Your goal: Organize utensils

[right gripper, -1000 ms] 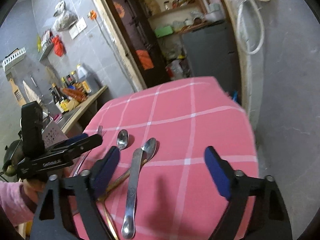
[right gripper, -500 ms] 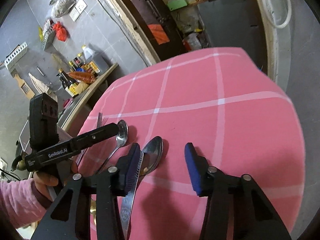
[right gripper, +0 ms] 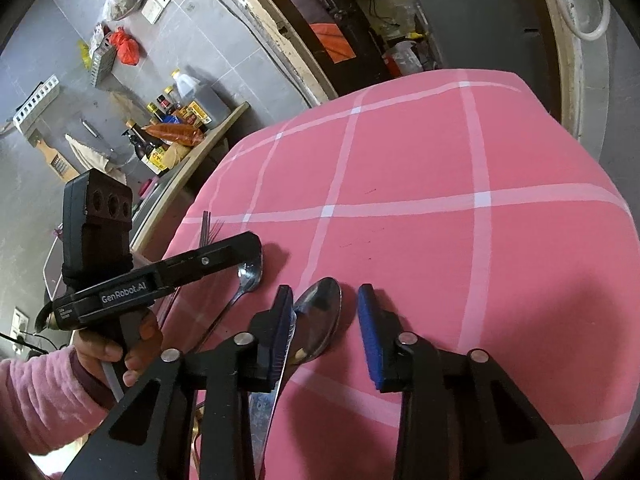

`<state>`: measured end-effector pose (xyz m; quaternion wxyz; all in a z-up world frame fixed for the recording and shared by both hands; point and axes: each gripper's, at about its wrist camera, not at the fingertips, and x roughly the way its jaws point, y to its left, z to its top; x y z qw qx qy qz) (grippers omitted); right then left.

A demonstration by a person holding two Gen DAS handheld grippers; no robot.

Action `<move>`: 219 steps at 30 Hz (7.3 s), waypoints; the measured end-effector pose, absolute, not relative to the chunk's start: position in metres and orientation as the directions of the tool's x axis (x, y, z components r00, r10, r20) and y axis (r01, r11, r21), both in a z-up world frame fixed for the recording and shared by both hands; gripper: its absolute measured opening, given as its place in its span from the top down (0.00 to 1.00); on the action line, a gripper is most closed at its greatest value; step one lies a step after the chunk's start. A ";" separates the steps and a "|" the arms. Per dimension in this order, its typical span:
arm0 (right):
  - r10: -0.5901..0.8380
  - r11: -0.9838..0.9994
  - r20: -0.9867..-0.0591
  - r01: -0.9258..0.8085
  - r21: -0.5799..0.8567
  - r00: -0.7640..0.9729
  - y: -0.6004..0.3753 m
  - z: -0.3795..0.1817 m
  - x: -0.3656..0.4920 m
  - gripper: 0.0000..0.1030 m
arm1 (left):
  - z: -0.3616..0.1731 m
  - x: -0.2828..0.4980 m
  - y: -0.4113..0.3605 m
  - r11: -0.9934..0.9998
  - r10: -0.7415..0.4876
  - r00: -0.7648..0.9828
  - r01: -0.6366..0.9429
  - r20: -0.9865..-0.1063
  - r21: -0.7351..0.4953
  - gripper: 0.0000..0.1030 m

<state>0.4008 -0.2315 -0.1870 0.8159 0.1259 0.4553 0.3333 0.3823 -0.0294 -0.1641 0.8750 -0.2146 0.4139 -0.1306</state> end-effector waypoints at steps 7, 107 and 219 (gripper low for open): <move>0.656 0.749 -0.670 -0.405 0.524 0.347 -0.231 -0.189 0.405 0.86 | -0.161 0.384 -0.033 0.909 -0.344 0.607 0.023 -0.716 -0.417 0.85; 0.508 0.834 -0.325 -0.550 -0.048 0.798 -0.017 0.057 0.221 0.98 | 0.034 0.185 0.108 0.961 0.277 0.927 -0.261 -0.254 0.095 0.95; 0.702 0.607 -0.683 -0.671 0.426 0.202 -0.196 -0.162 0.330 0.76 | -0.125 0.301 -0.040 0.943 0.276 0.603 -0.320 -0.748 0.090 0.35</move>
